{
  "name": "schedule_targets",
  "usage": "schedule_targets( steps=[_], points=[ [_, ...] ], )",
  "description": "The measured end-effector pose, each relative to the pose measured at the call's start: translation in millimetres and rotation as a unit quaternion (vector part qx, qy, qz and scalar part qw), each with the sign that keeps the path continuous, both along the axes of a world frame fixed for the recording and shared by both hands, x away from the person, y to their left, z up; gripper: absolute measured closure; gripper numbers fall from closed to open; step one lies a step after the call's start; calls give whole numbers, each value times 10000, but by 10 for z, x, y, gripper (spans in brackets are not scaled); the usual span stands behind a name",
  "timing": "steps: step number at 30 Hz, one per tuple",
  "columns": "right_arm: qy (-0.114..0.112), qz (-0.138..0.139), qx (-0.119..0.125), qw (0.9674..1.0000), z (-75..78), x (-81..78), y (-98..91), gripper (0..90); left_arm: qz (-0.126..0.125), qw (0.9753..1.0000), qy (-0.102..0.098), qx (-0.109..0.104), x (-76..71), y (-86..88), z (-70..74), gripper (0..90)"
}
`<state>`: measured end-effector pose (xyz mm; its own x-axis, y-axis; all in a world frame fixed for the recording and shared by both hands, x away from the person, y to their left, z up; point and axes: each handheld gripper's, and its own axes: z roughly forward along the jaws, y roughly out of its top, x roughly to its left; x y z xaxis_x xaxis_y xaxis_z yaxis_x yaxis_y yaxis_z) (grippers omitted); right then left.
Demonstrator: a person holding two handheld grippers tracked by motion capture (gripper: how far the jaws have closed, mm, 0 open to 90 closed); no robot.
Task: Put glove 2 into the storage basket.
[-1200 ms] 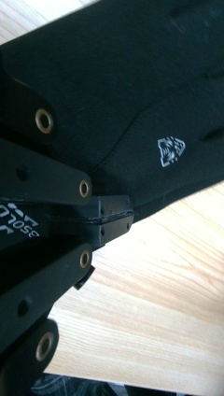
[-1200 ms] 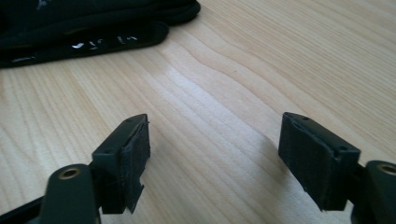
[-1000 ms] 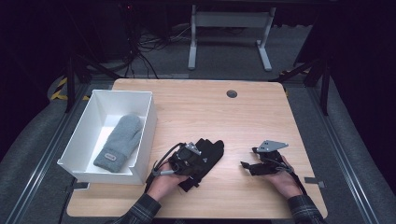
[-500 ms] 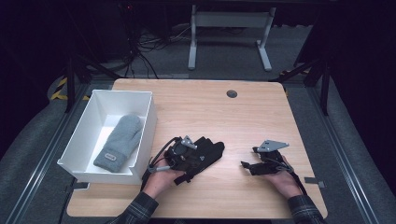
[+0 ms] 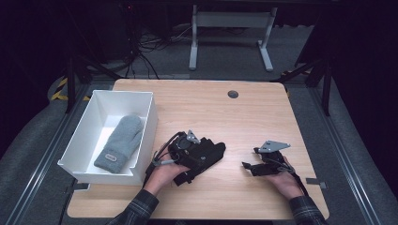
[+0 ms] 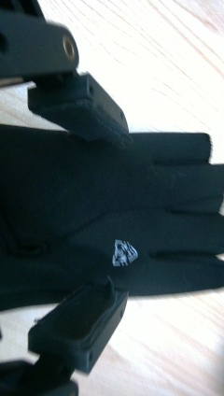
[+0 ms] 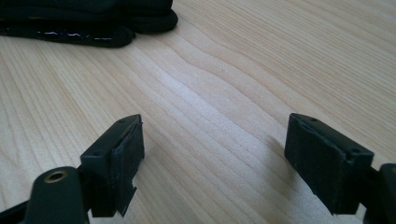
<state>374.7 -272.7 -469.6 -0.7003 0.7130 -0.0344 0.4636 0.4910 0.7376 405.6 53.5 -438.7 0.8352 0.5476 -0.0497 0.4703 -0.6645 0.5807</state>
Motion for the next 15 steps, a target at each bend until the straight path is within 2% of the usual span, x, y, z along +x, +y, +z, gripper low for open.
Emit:
schedule_targets(
  steps=[5,15],
  points=[
    [-4,8,5,10000,-1,-2,5,207,-44,9997,23,235,8,-43,-87,158],
    [-10,36,6,10000,-1,-4,8,210,-55,9997,112,188,21,-23,-137,177]
  ],
)
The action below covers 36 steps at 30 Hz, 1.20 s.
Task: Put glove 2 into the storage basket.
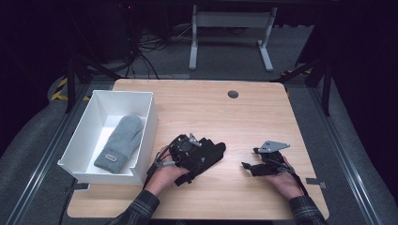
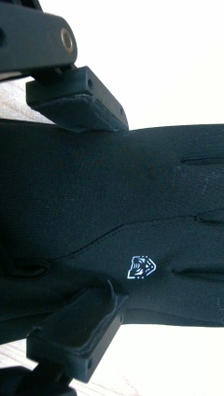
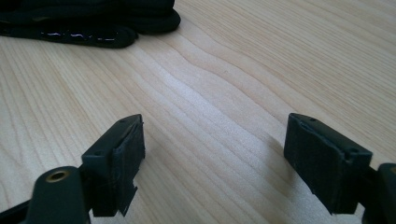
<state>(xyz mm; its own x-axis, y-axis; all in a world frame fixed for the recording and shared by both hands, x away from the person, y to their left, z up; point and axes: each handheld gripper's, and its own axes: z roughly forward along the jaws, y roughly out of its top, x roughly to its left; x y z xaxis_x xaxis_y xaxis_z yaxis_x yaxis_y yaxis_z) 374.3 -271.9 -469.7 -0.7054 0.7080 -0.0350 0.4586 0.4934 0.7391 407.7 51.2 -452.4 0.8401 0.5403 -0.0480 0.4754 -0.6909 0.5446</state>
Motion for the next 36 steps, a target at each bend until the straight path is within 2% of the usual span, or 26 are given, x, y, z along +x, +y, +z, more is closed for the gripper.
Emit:
schedule_targets(
  steps=[5,8,13,16,19,23,29,32,34,36],
  points=[
    [-2,2,1,10000,0,0,2,211,-62,10000,10,-35,-6,16,4,234],
    [-8,6,-5,10000,-1,-2,5,214,-124,9999,34,-50,-13,29,19,324],
    [3,6,-8,10000,1,-6,9,215,-271,9994,196,-106,-30,31,49,561],
    [9,4,4,10000,0,-7,12,216,-242,9990,334,-144,-27,23,59,633],
    [8,5,3,10000,0,-7,13,217,-170,9988,425,-195,-21,22,65,655],
    [11,5,5,10000,1,-7,13,217,-124,9971,669,-336,1,35,89,665],
    [8,5,7,10000,1,-7,14,218,-104,9966,658,-484,-43,5,220,668],
    [9,5,7,10000,1,-7,15,218,-52,9957,649,-666,-63,0,343,669],
    [9,7,7,10000,1,-7,14,219,-57,9957,632,-674,-67,0,392,669],
    [9,8,7,10000,1,-7,15,219,-4,9963,528,-679,-80,-1,515,668]
  ],
)
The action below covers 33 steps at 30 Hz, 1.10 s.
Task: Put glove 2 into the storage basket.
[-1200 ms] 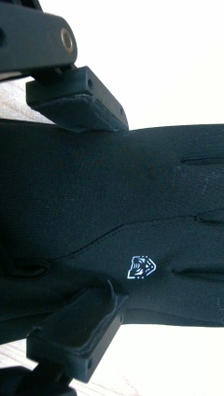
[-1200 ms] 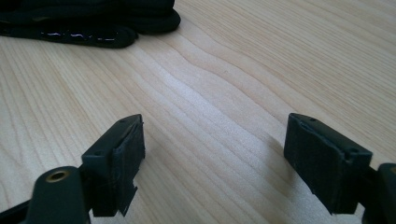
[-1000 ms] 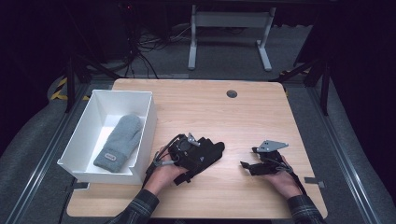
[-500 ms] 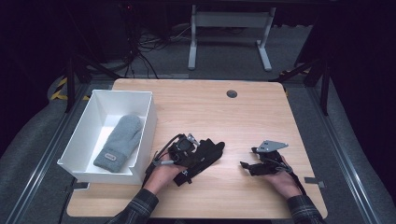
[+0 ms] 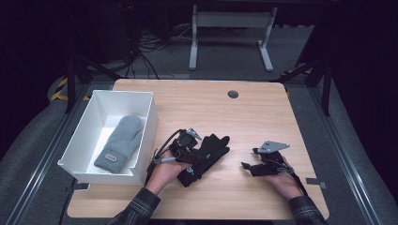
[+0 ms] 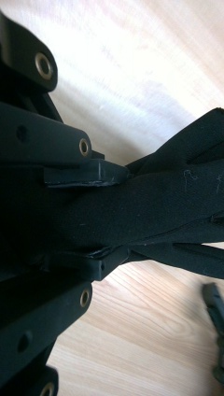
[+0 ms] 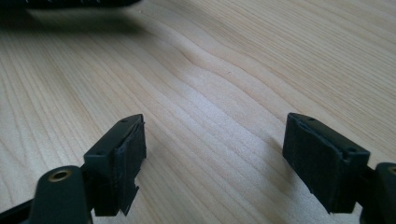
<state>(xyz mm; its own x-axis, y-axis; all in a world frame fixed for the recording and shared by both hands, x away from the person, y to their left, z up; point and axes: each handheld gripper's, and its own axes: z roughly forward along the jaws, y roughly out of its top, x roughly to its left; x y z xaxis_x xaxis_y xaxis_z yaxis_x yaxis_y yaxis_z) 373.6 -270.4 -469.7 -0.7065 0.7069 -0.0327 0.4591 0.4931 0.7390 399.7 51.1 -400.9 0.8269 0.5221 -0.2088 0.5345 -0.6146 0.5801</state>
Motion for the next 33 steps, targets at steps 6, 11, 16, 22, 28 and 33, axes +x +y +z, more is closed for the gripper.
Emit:
schedule_targets(
  steps=[6,11,16,22,28,33],
  points=[
    [1,-3,-1,10000,0,0,1,219,147,9997,-143,-99,16,65,376,668],
    [-1,-8,-8,10000,1,0,2,219,181,9994,-256,-115,39,130,624,668],
    [1,-6,-3,10000,0,0,2,219,210,9991,-347,-151,58,218,847,667],
    [-3,0,-3,10000,0,0,2,219,343,9984,-423,-166,113,401,1094,667],
    [-3,4,-2,10000,0,1,3,219,589,9967,-494,-255,159,698,1308,667],
    [-3,3,-2,10000,0,1,3,219,763,9951,-565,-271,152,880,1403,667]
  ],
)
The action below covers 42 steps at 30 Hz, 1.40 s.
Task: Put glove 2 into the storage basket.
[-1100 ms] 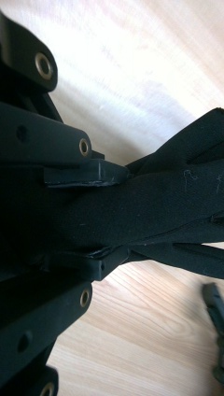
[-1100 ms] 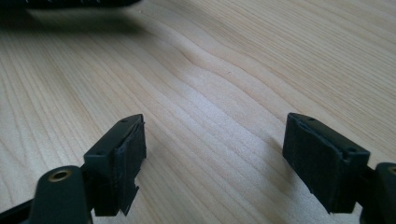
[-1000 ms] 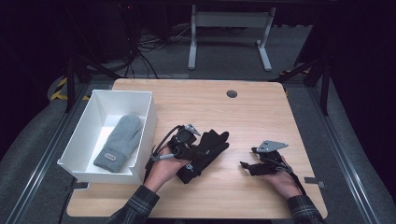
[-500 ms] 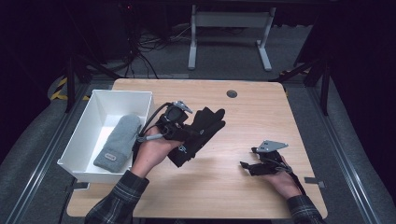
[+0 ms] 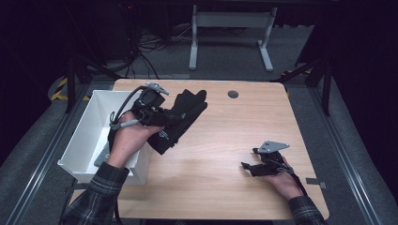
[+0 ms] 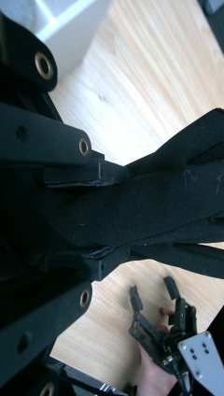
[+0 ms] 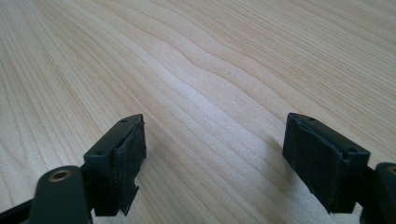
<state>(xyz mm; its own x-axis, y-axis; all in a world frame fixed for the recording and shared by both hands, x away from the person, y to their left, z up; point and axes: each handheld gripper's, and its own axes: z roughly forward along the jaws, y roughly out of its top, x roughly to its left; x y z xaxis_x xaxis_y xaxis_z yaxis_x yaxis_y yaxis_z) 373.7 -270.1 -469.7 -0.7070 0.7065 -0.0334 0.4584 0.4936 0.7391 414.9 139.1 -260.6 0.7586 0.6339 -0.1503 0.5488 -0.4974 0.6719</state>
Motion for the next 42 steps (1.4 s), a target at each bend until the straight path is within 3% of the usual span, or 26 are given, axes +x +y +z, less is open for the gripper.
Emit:
schedule_targets(
  steps=[10,23,32,42],
  points=[
    [1,3,1,10000,0,0,2,219,422,9991,-6,21,-9,400,55,666],
    [0,-2,-4,10000,0,0,5,218,1056,9944,22,26,-58,941,3,666],
    [0,-1,-4,10000,0,0,5,218,1445,9893,187,82,-84,1215,-168,666],
    [1,0,-2,10000,0,0,7,218,1798,9819,547,230,-10,1423,-577,664]
  ],
)
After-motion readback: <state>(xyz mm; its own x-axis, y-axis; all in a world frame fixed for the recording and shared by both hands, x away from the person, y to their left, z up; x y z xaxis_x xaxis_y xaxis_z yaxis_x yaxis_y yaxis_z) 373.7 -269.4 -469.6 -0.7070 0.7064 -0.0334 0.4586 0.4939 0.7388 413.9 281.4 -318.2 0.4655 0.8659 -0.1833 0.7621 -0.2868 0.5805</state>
